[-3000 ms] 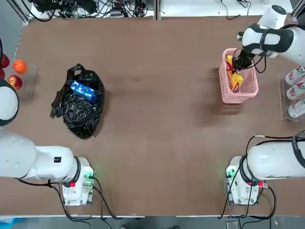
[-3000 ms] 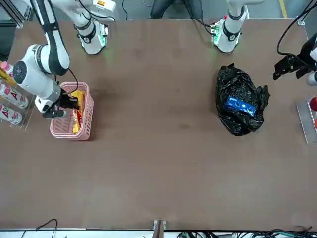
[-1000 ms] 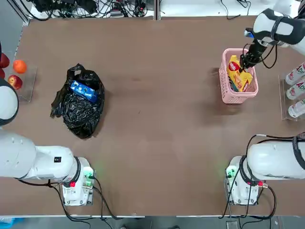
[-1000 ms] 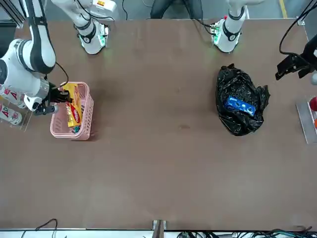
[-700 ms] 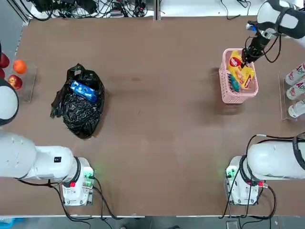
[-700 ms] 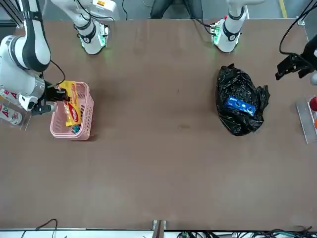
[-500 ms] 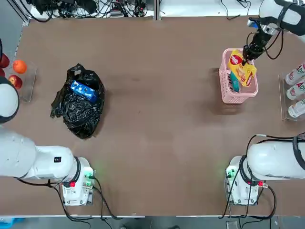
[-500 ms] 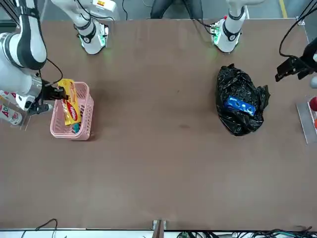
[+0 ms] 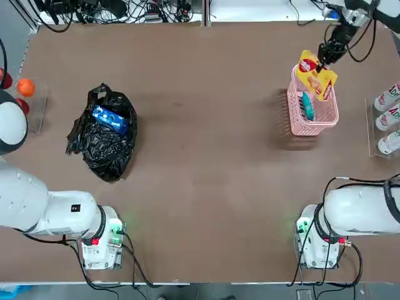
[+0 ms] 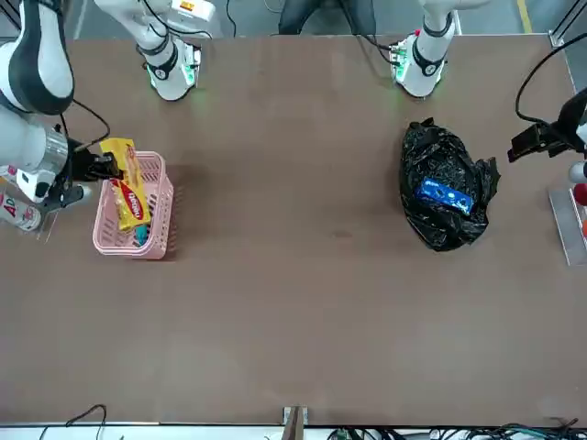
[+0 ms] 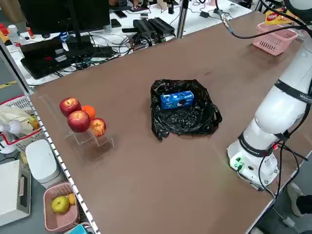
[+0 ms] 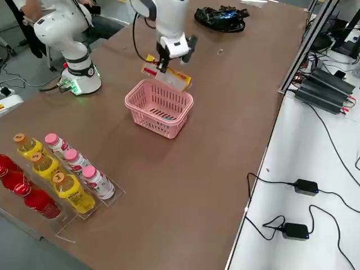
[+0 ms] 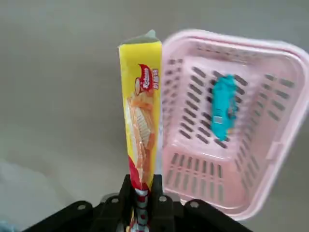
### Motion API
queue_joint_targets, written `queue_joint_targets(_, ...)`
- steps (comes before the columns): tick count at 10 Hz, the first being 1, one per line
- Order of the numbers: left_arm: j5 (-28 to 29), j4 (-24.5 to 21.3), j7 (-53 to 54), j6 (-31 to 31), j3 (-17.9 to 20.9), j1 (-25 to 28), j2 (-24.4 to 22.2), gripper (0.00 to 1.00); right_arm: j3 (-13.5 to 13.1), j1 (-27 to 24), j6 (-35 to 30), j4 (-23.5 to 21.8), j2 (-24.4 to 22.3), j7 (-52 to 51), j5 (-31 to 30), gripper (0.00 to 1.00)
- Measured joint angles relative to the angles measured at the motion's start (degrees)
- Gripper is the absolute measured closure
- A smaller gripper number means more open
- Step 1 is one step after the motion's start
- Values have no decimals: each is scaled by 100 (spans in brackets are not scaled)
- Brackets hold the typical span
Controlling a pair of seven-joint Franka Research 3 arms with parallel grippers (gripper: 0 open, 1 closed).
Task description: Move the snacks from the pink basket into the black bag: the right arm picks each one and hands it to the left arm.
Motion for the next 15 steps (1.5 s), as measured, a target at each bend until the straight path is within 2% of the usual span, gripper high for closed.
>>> queue_joint_targets(3, -212, 1, -1036, 0, -32, -52, 47, 0, 39, 668, -294, 562, -16, 316, 298, 81)
queue_joint_targets(5, -412, 3, -1932, 1, -204, -97, 60, 0, 49, 1069, -210, 628, -15, 537, 698, 81)
queue_joint_targets(7, -455, 34, -3224, 27, -613, -157, 214, 0, 50, 1496, 200, 634, -8, 560, 1097, 81)
queue_joint_targets(9, -459, 363, -4293, 84, -928, -296, 598, 0, 53, 2042, 644, 679, -4, 756, 1257, 81)
queue_joint_targets(12, -495, 753, -5925, 129, -1010, -590, 973, 0, 58, 2819, 811, 1099, 28, 1462, 1276, 81)
queue_joint_targets(15, -621, 844, -7881, 298, -1064, -1003, 1072, 0, 55, 3216, 1248, 1252, 182, 1583, 1283, 81)
